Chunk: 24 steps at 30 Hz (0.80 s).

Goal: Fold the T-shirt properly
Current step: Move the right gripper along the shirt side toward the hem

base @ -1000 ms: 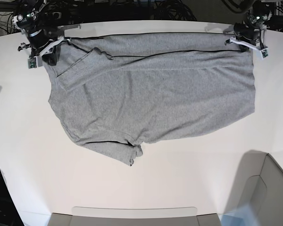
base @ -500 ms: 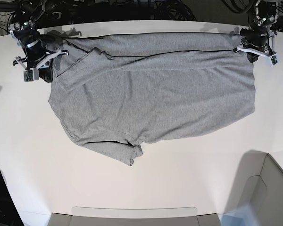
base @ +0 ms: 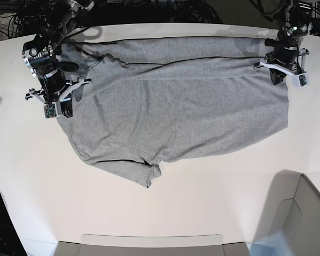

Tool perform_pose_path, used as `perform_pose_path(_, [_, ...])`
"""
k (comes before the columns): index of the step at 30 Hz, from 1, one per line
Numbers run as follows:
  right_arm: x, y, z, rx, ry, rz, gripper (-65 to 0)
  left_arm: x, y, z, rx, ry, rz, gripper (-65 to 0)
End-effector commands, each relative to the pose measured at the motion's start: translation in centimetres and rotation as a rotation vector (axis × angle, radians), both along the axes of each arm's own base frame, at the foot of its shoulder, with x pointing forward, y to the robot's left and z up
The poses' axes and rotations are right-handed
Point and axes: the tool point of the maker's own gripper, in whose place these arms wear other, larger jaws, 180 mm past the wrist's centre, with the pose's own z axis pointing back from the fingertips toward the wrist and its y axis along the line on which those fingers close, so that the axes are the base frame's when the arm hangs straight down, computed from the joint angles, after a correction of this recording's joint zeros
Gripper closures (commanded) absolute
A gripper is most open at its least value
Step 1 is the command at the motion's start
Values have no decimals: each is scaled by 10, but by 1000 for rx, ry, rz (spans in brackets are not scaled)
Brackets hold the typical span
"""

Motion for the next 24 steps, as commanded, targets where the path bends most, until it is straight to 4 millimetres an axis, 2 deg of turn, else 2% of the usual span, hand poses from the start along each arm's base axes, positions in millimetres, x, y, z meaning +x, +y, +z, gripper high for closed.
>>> perform_pose_path(1, [15,-2,20,-5,-74,0,-9,7,1,10,19,-37,-15,0])
perform_pose_path(5, [45,-5,20,-15,-76,-3,-8,6,0,9,11,-37,-7,0])
perform_pose_path(7, [63,-15,20,-61,-58,-11,-8,3,-4,6,-15,-39,18,0])
perform_pose_path(10, [88,-27,11,-90,-10,-10,-8,4,-12,2,-50,-48,40,0])
perform_pose_path(14, [106,-41,-6,-84,54,0,-8,2,-21,-2,-93,-54,74,0])
perform_pose_path(18, [113,-43,-38,-42,151,28,-8,0,-26,-5,-115,-54,91,0])
perform_pose_path(20, [110,-43,-55,-41,204,53,-8,-1,-28,-6,-126,-54,99,0])
perform_pose_path(24, [99,-37,-74,-40,259,80,-8,-2,-31,-8,-137,-53,108,0])
